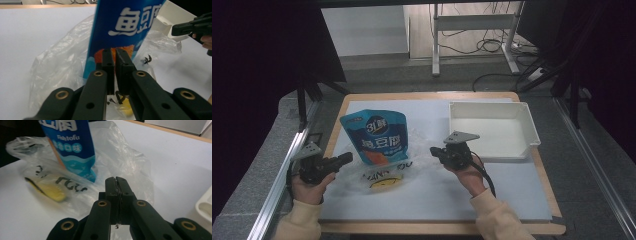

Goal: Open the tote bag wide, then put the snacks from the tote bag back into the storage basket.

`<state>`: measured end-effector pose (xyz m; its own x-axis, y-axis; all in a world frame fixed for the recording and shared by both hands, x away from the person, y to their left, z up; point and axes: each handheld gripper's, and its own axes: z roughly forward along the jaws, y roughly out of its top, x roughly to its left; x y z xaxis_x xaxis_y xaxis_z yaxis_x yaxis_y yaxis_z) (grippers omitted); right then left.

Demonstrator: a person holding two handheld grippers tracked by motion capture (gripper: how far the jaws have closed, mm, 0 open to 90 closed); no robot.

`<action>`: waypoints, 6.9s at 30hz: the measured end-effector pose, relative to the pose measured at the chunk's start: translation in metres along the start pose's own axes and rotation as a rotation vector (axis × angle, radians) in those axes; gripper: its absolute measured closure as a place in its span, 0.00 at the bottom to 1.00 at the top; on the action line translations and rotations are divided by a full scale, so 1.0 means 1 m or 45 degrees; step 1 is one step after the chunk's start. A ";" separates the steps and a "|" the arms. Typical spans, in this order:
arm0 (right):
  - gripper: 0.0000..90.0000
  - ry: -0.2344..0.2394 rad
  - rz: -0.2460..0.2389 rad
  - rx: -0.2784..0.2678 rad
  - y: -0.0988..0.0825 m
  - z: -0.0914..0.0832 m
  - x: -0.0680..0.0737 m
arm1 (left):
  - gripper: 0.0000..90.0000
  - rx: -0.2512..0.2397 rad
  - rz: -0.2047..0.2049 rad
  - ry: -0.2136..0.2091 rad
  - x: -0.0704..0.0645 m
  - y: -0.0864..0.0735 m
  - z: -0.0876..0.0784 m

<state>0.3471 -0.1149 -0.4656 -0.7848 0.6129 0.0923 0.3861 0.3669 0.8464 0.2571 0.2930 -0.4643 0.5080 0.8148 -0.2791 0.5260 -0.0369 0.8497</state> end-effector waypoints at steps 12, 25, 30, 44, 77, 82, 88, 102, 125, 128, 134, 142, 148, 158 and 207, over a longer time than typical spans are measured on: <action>0.89 0.067 -0.052 0.030 -0.016 -0.022 0.010 | 0.78 0.038 0.038 0.029 -0.029 -0.042 -0.004; 0.49 0.160 -0.100 0.031 -0.017 -0.016 0.019 | 0.41 0.043 0.101 0.116 -0.033 -0.056 0.006; 0.43 0.144 -0.097 0.014 -0.015 -0.015 0.017 | 0.38 0.061 0.120 0.111 -0.034 -0.059 0.009; 0.42 0.133 -0.109 -0.005 -0.010 -0.017 0.015 | 0.38 0.081 0.120 0.108 -0.034 -0.062 0.013; 0.42 0.130 -0.094 -0.131 0.051 -0.005 0.020 | 0.36 0.089 0.158 0.115 -0.035 -0.066 0.014; 0.42 0.145 -0.092 -0.147 0.063 0.004 0.019 | 0.35 0.095 0.151 0.124 -0.034 -0.066 0.015; 0.43 0.173 -0.085 -0.158 0.071 0.014 0.018 | 0.35 0.099 0.147 0.128 -0.034 -0.067 0.015; 0.56 0.197 -0.086 -0.217 0.093 0.029 0.019 | 0.35 0.094 0.129 0.137 -0.032 -0.067 0.015; 0.80 0.266 -0.135 -0.191 0.122 0.053 0.031 | 0.34 0.093 0.127 0.139 -0.031 -0.067 0.015; 0.83 0.274 -0.142 -0.196 0.123 0.053 0.032 | 0.34 0.096 0.125 0.140 -0.031 -0.067 0.015; 0.88 0.315 -0.146 -0.201 0.123 0.054 0.028 | 0.34 0.097 0.125 0.147 -0.031 -0.067 0.015; 0.93 0.361 -0.149 -0.215 0.123 0.055 0.027 | 0.34 0.098 0.126 0.147 -0.031 -0.067 0.015; 0.95 0.376 -0.138 -0.228 0.123 0.057 0.028 | 0.34 0.099 0.127 0.147 -0.031 -0.067 0.015; 0.96 0.421 -0.128 -0.251 0.123 0.059 0.027 | 0.34 0.098 0.130 0.148 -0.031 -0.067 0.015; 0.97 0.452 -0.125 -0.375 0.144 0.053 0.057 | 0.33 0.093 0.135 0.143 -0.032 -0.067 0.014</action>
<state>0.3835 0.0105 -0.3660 -0.9478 0.2891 0.1345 0.1879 0.1656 0.9681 0.2148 0.2610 -0.5182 0.4862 0.8634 -0.1349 0.5241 -0.1645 0.8356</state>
